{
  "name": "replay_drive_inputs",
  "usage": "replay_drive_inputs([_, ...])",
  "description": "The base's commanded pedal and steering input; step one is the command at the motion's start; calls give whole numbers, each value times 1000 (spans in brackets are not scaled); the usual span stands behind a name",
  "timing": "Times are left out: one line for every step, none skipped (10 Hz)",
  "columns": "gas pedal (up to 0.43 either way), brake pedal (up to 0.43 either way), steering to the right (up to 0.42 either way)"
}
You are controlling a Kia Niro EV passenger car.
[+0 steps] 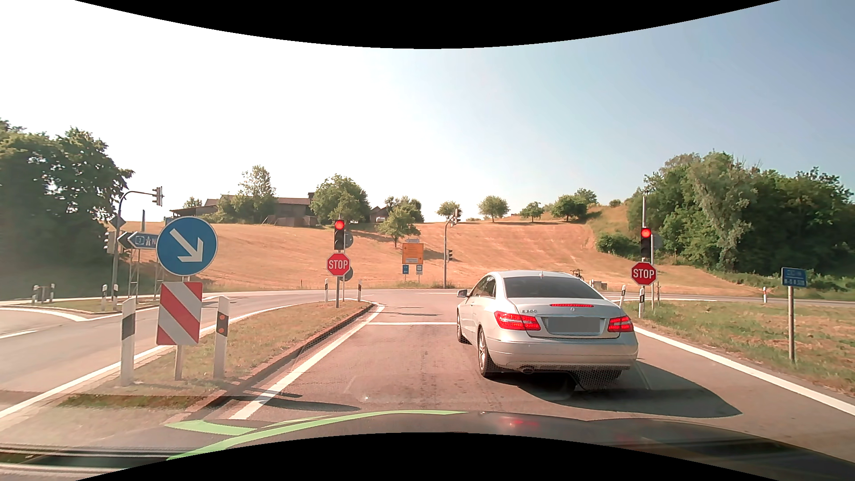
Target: Follow the waypoints while adhering to traffic rules and regulations
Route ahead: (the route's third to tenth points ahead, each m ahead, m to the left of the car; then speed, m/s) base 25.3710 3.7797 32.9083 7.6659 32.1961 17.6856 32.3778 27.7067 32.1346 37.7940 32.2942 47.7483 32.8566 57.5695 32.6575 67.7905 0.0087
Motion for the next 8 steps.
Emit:
replay_drive_inputs([0, 409, 1])
replay_drive_inputs([0, 409, 1])
replay_drive_inputs([0, 409, 1])
replay_drive_inputs([0, 409, 1])
replay_drive_inputs([0, 409, 1])
replay_drive_inputs([0, 409, 1])
replay_drive_inputs([0, 409, 1])
replay_drive_inputs([0, 409, 1])
